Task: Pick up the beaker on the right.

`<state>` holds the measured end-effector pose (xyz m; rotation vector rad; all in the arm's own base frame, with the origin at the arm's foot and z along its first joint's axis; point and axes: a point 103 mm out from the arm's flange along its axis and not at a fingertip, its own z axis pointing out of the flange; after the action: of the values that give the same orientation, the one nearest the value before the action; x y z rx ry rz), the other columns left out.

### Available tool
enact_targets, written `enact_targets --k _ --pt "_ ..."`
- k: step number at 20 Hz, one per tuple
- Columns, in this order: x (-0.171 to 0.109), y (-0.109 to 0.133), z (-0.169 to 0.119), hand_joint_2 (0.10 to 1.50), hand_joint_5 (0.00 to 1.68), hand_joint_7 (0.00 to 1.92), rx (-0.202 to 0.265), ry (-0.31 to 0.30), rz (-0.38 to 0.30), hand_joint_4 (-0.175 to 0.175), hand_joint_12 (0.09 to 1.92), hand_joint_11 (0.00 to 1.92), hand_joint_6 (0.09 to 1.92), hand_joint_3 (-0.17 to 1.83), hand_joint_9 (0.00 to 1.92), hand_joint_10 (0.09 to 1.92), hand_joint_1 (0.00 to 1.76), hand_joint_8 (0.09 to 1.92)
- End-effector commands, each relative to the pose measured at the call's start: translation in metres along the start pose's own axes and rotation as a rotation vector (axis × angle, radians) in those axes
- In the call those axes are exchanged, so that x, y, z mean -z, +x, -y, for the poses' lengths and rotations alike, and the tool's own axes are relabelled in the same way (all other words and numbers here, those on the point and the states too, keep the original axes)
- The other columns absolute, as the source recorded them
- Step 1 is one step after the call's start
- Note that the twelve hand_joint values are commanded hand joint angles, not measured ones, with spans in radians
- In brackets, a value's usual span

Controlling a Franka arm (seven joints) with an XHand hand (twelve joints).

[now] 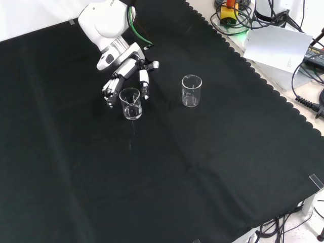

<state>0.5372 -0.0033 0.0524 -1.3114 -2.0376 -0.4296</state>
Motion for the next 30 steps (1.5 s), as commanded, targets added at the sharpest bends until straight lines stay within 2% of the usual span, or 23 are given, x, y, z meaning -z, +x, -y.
enact_targets --k 1,6,12,13,16,18,21,27,30 --pt "-0.006 0.002 -0.004 0.88 0.40 0.26 0.009 -0.014 -0.022 -0.009 1.36 0.00 0.09 -0.17 0.36 0.60 0.86 0.64" --pt "-0.008 0.001 -0.005 0.88 0.42 0.26 -0.005 -0.064 -0.045 -0.008 1.37 0.00 0.09 -0.17 0.37 0.60 0.88 0.64" --pt "-0.010 0.003 -0.008 0.89 0.52 0.37 -0.015 -0.105 -0.070 -0.008 1.37 0.08 0.13 -0.17 0.50 0.59 0.95 0.69" --pt "-0.011 0.002 -0.008 0.89 0.52 0.38 -0.016 -0.106 -0.076 -0.008 1.37 0.10 0.19 -0.17 0.53 0.58 0.96 0.71" --pt "-0.014 0.001 -0.009 0.90 0.42 0.41 -0.012 -0.096 -0.102 -0.010 1.36 0.14 0.57 -0.17 0.58 0.56 0.98 0.75" --pt "-0.016 0.001 -0.010 0.90 0.35 0.39 -0.007 -0.082 -0.110 -0.010 1.36 0.14 0.68 -0.17 0.57 0.55 0.99 0.75" --pt "-0.020 0.002 -0.012 0.90 0.30 0.33 0.003 -0.062 -0.121 -0.011 1.36 0.13 0.68 -0.17 0.52 0.55 0.99 0.74" --pt "-0.023 0.003 -0.014 0.90 0.27 0.25 0.010 -0.060 -0.156 -0.008 1.37 0.10 0.55 -0.17 0.42 0.58 0.96 0.70" --pt "-0.025 0.004 -0.015 0.91 0.28 0.25 -0.001 -0.074 -0.179 -0.008 1.37 0.10 0.53 -0.17 0.42 0.58 0.94 0.70"
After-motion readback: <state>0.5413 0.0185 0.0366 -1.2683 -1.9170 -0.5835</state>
